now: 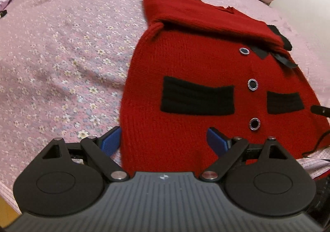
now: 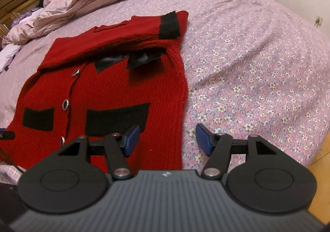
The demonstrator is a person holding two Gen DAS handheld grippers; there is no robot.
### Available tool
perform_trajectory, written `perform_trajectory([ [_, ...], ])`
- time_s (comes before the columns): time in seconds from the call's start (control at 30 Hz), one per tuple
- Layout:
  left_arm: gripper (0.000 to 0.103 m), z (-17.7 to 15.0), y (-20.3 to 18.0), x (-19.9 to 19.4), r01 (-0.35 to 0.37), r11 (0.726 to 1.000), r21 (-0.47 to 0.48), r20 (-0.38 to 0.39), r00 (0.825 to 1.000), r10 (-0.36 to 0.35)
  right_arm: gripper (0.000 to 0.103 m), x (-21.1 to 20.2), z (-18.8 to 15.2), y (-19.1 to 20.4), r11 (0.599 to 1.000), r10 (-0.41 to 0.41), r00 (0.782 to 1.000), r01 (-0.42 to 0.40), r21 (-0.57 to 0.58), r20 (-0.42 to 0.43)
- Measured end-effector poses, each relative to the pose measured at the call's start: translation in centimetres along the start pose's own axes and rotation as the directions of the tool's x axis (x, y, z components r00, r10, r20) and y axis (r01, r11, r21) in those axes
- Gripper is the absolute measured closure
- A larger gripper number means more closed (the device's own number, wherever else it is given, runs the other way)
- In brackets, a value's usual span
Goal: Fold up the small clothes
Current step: 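Move both grippers back toward the ribbed hem of the cardigan, then grasp the ribbed hem with the right gripper while the left gripper grasps it too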
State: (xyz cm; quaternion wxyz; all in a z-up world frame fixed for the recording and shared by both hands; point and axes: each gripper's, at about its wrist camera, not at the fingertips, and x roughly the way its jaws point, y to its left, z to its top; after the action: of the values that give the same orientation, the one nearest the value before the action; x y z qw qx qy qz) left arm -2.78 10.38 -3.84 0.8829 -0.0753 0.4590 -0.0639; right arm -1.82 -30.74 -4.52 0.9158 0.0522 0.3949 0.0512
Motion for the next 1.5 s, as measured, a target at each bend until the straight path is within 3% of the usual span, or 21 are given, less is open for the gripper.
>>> perform_trajectory([
  [0.4,0.012,-0.7,0.0,0.5,0.132,0.989,-0.067,-0.017,0.991,-0.134,0.039,-0.8,-0.8,1.0,0.996,0.076,0.996,-0.077,-0.038,-0.035],
  [0.93,0.013,-0.5,-1.4,2.2,0.139,0.99,-0.039,-0.032,0.99,-0.14,0.039,-1.3,-1.5,0.6,0.983,0.181,0.983,-0.182,-0.021,-0.033],
  [1.3,0.038,-0.5,-2.1,3.1,0.081,0.997,-0.001,-0.031,0.996,-0.081,0.041,-0.2,-1.9,1.2,0.968,0.25,0.967,-0.25,0.002,-0.038],
  [1.4,0.046,-0.8,-1.9,2.7,0.085,0.996,-0.004,-0.045,0.995,-0.085,0.048,-0.4,-2.0,1.0,0.969,0.247,0.968,-0.247,0.003,-0.037],
  [1.5,0.047,-1.0,-1.6,2.6,0.096,0.995,-0.015,-0.049,0.994,-0.096,0.058,-0.3,-2.1,0.6,0.971,0.239,0.971,-0.238,0.029,-0.028],
])
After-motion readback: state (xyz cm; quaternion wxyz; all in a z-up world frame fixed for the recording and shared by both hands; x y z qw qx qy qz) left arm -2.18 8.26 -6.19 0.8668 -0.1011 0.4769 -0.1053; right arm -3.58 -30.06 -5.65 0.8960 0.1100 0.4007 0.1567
